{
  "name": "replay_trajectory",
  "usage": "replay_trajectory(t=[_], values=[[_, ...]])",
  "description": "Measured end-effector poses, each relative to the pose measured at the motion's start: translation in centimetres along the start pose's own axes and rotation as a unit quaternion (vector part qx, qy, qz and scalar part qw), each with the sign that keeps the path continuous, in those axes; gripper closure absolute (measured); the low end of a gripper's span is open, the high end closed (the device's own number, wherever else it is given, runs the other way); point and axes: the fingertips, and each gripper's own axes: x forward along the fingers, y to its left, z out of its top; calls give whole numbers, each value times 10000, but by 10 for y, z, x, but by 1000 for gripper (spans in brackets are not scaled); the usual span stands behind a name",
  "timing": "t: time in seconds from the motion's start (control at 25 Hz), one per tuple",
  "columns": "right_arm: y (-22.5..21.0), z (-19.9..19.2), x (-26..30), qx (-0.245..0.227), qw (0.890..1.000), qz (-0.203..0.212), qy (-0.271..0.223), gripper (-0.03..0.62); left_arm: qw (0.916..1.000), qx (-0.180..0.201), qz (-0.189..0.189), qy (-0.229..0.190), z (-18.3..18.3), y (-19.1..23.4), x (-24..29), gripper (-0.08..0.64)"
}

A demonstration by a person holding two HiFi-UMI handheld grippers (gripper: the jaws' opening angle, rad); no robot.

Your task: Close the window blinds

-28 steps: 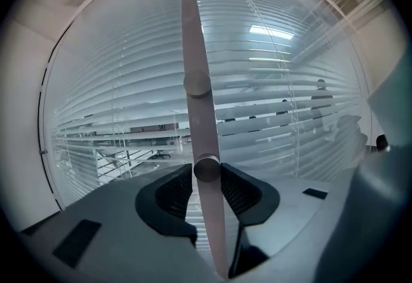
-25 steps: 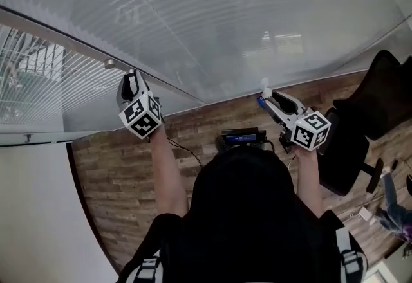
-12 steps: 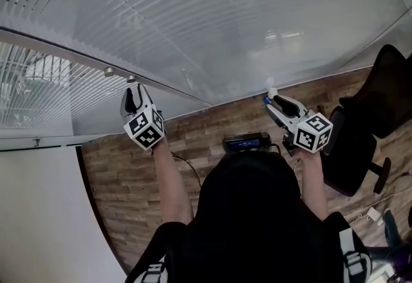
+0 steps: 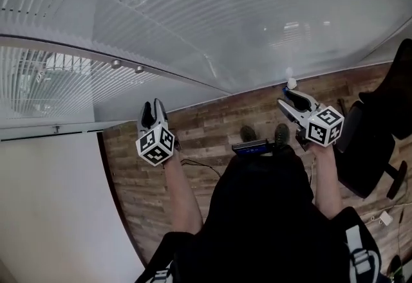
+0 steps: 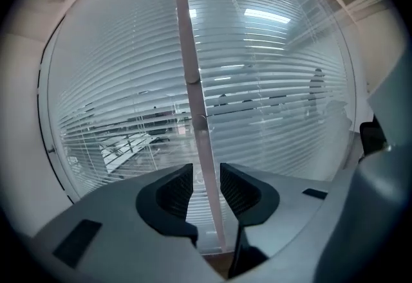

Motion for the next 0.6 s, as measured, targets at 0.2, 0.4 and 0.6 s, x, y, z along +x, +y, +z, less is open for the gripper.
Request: replay_trajectory(t=[0.2,0.4,0.6], values=[[-5,12,-4,-162,9998,-70,-126,416,9997,66,-131,180,-17,0,-25,419],[4,8,-36,-297,9971,-396,-586,416,9968,76,-779,-181,-14,-23,-37,419],[28,-8,-71,-380,9925,-960,-649,416,9857,-100,-1621,-449,-23,-42,-44,419]])
